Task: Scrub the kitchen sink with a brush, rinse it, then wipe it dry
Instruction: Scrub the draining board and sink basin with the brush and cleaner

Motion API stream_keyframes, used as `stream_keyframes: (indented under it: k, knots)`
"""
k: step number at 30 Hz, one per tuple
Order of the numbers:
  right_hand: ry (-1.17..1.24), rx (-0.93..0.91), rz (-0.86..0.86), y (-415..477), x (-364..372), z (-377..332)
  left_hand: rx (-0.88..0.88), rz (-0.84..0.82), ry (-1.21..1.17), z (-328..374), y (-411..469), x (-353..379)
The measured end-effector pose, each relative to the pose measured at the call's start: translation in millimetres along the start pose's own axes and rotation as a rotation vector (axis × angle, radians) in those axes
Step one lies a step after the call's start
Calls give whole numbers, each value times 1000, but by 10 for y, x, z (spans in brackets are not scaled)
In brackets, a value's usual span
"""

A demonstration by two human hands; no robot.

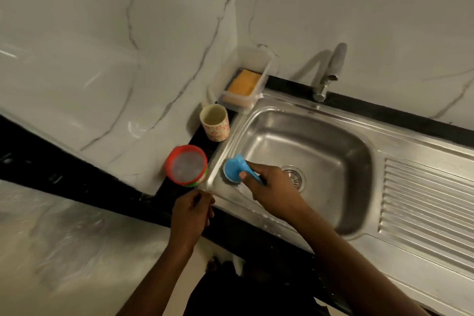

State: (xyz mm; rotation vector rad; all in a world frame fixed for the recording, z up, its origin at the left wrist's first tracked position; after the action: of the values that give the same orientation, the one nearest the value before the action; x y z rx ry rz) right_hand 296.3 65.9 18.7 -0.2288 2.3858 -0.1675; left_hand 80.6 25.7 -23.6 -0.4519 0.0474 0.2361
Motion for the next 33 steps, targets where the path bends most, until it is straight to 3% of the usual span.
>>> stream_keyframes:
  k: [6, 17, 24, 30, 33]
  knots:
    - [-155, -125, -53, 556, 583, -600, -91, 60, -7, -53, 300, -406]
    - [-527, -110, -187, 927, 1131, -789, -137, 101, -76, -55, 587, -647]
    - [-511, -118, -163, 933, 1097, -804, -114, 80, -24, -76, 626, -656]
    - [-311, -130, -51, 867, 817, -839, -136, 80, -34, -92, 596, -648]
    - [-181, -47, -4, 798, 606, -732, -133, 80, -39, -87, 591, -636]
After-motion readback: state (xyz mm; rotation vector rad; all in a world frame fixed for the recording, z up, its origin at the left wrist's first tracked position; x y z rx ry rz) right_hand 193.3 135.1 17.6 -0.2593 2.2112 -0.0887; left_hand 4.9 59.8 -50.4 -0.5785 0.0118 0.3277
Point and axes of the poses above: each hand's wrist, its own y-axis towards the middle knuckle, its own x-axis out of the palm, z = x × y, the point moved 5 cm from there along y, towards the middle knuckle, and after that the axes turned 13 degrees about -y, right-handed, at the moved point
